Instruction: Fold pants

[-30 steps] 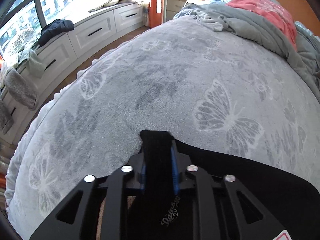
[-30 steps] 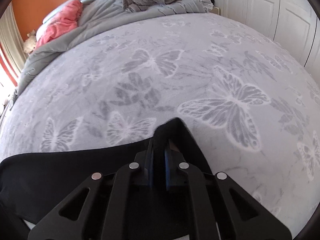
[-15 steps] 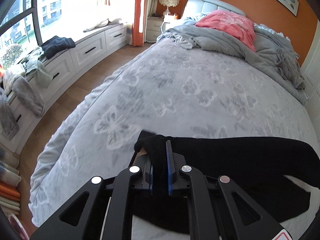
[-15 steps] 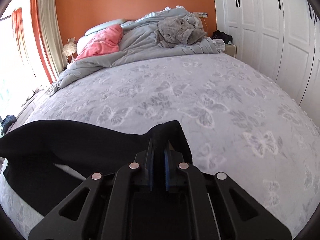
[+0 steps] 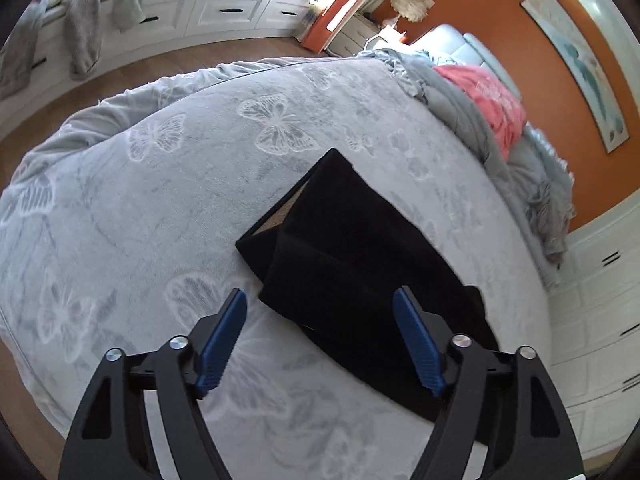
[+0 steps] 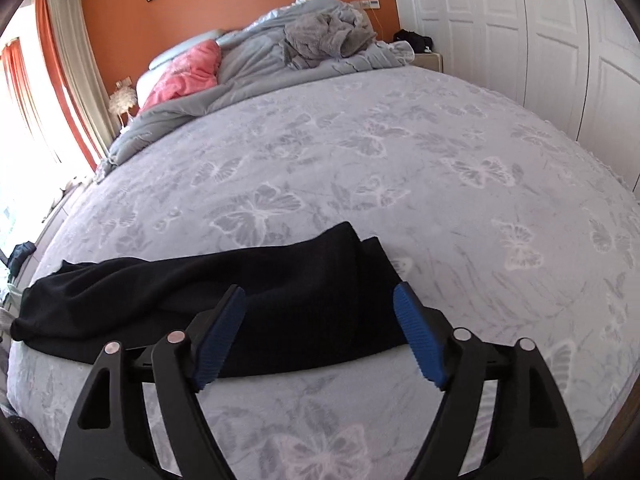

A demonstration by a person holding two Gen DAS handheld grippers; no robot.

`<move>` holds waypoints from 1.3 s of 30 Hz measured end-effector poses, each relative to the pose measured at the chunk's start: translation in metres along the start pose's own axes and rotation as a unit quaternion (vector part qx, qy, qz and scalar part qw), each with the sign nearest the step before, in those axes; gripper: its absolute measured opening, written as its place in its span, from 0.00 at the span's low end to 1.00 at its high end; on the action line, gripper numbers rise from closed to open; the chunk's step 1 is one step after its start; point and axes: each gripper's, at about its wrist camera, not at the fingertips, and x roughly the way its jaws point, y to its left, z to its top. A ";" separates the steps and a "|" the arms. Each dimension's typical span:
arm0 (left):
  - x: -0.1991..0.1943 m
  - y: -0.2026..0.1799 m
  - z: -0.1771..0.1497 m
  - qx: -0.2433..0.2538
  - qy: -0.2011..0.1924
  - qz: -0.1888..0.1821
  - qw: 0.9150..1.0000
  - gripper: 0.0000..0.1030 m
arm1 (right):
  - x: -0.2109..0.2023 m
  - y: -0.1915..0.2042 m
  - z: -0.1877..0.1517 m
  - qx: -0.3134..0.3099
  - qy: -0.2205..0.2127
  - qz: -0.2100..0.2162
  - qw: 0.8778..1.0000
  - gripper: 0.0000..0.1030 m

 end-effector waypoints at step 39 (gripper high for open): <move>0.096 -0.021 0.019 -0.005 0.178 -0.051 0.983 0.01 | 0.074 -0.048 -0.038 0.176 0.102 0.032 0.979 0.11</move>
